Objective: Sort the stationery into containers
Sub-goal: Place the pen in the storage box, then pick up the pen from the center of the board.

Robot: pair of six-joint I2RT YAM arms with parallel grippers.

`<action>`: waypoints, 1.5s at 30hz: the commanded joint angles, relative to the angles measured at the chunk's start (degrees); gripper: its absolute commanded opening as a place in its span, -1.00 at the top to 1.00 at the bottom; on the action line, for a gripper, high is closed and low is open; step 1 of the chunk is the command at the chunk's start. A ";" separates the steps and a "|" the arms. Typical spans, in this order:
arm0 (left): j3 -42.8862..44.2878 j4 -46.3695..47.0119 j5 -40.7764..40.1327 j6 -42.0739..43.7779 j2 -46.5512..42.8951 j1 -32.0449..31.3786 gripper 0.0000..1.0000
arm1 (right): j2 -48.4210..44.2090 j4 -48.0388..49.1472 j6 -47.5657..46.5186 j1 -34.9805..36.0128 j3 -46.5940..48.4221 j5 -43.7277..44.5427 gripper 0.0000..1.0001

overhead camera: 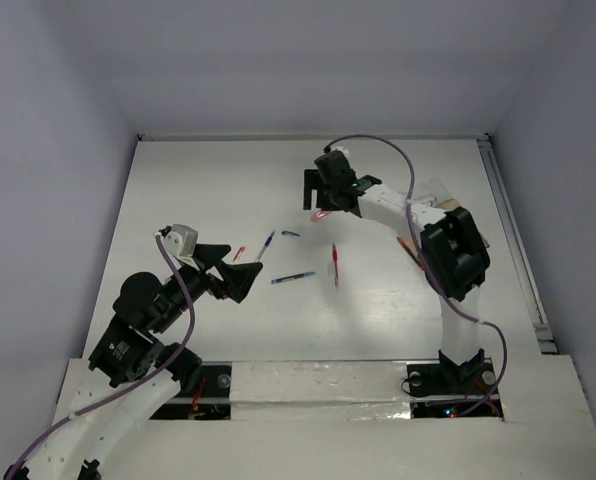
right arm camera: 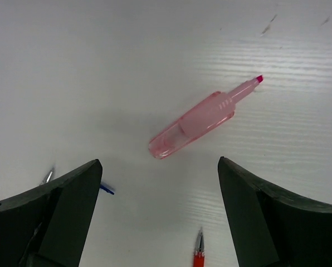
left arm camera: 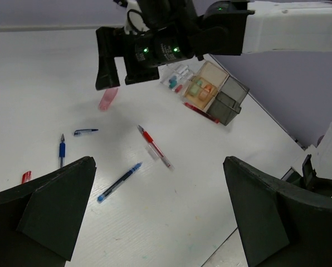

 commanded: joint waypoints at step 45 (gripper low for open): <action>-0.52 3.60 0.94 0.62 1.13 0.76 -0.98 | 11.69 -3.30 9.42 -1.21 1.88 9.77 -0.04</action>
